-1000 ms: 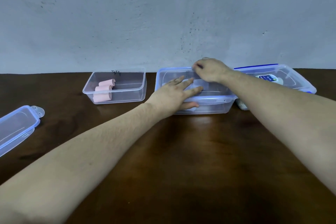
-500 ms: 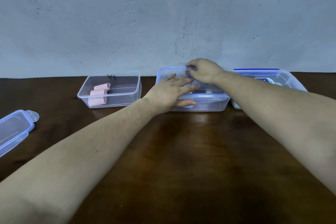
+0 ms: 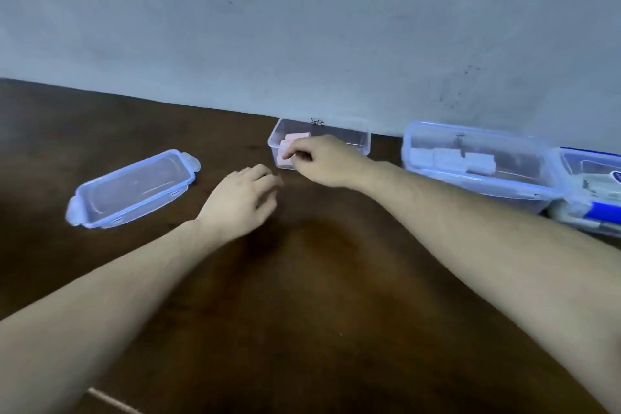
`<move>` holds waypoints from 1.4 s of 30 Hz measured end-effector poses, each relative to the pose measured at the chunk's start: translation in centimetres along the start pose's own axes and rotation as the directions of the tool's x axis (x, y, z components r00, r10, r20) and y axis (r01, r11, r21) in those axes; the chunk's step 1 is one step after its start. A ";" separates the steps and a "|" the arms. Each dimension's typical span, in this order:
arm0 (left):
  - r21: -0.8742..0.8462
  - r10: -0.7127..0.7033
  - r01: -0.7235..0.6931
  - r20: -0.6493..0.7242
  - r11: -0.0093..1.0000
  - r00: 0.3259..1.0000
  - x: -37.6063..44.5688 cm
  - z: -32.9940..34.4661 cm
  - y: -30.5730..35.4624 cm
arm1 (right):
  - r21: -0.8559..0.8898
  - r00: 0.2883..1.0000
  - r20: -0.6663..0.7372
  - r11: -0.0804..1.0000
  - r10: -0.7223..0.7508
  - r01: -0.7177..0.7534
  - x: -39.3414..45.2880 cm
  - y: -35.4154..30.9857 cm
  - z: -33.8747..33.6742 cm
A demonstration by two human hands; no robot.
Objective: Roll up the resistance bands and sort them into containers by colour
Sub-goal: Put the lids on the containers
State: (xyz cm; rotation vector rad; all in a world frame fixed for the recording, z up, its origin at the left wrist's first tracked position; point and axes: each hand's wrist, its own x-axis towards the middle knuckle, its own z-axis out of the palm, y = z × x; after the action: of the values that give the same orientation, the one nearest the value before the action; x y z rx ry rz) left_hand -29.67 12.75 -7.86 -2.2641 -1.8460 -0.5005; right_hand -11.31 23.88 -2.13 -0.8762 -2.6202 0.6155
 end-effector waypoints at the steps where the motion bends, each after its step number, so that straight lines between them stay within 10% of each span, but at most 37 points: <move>1: 0.033 -0.060 0.060 0.000 0.998 0.998 -1.5 -0.6 -1.8 | 0.020 1.000 0.027 1.000 -0.011 0.011 1.1 -1.6 1.6; 8: 0.247 -0.566 0.531 0.097 0.811 0.819 -7.4 -1.7 -10.7 | 0.120 0.986 0.165 0.991 0.033 -0.053 6.1 -6.7 9.1; 15: -0.047 -0.950 0.952 0.072 0.302 0.304 -9.6 -2.0 -16.9 | 0.428 0.943 0.169 0.841 0.286 -0.332 10.2 -8.5 12.7; 20: 0.065 -0.841 0.839 0.074 0.540 0.535 -10.9 -1.8 -17.8 | 0.721 0.867 0.246 0.516 0.432 -0.462 12.7 -10.7 14.4; 25: -0.001 -0.822 0.824 0.080 0.566 0.564 -11.0 -1.8 -17.5 | 0.830 0.770 0.337 0.216 0.542 -0.515 13.7 -10.4 14.1; 31: -0.214 -0.762 0.756 0.071 0.619 0.644 -9.2 -1.1 -15.6 | 0.778 0.744 0.318 0.287 0.587 -0.559 12.9 -8.2 12.7; 38: -0.737 -0.920 0.616 -0.017 0.276 0.392 -5.3 -2.0 -13.2 | 0.912 0.822 0.221 0.187 0.525 -0.365 10.5 -6.0 7.2; 42: -0.908 -0.884 0.419 0.197 -0.001 0.424 -0.9 -2.4 -12.2 | 0.944 0.819 0.171 0.148 0.548 -0.296 8.8 -3.8 3.2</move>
State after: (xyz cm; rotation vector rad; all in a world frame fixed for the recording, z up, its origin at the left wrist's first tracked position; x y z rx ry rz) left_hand -42.05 13.66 -6.84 -0.8254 -2.6076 -2.4832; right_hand -21.22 25.66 -1.70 -1.0925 -1.1926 1.8558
